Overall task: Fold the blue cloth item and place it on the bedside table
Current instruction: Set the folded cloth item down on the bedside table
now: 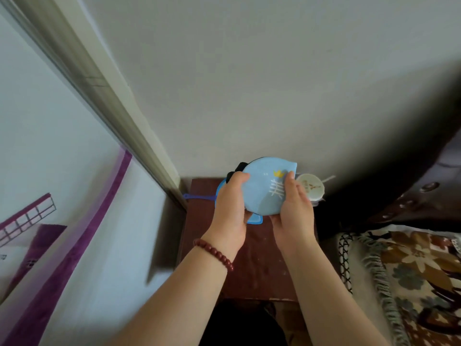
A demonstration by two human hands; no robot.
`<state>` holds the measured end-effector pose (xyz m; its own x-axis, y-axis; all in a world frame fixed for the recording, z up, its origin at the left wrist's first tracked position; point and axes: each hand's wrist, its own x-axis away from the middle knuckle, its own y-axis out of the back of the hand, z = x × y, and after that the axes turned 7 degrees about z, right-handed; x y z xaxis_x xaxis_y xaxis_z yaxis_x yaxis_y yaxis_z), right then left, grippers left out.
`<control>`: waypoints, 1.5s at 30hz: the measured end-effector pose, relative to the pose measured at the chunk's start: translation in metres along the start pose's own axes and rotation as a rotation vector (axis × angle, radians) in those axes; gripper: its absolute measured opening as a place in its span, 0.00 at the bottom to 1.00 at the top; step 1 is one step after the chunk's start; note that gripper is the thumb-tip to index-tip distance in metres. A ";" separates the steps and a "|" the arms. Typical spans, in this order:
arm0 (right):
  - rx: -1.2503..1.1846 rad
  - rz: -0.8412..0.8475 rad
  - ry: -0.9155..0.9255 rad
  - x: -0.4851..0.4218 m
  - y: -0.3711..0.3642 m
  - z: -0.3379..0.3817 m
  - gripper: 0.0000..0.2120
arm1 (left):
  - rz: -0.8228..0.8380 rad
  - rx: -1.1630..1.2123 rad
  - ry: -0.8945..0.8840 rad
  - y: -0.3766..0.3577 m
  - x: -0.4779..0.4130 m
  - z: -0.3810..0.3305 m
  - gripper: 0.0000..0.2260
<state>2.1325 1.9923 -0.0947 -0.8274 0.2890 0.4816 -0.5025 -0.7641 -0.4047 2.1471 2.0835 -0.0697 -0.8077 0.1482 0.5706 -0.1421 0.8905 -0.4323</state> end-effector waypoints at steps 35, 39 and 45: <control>0.267 -0.153 -0.081 -0.235 0.075 -0.180 0.07 | -0.283 -0.165 -0.043 0.109 -0.253 0.142 0.03; 0.376 -0.157 -0.081 -0.249 0.075 -0.188 0.04 | -0.361 -0.292 -0.081 0.121 -0.269 0.152 0.02; 0.505 -0.179 -0.091 -0.260 0.075 -0.197 0.05 | -0.377 -0.485 -0.087 0.129 -0.285 0.156 0.08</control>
<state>2.2598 1.9733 -0.4035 -0.7037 0.4057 0.5832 -0.4313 -0.8963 0.1030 2.2696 2.0893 -0.3975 -0.7992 -0.2323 0.5544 -0.1670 0.9718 0.1664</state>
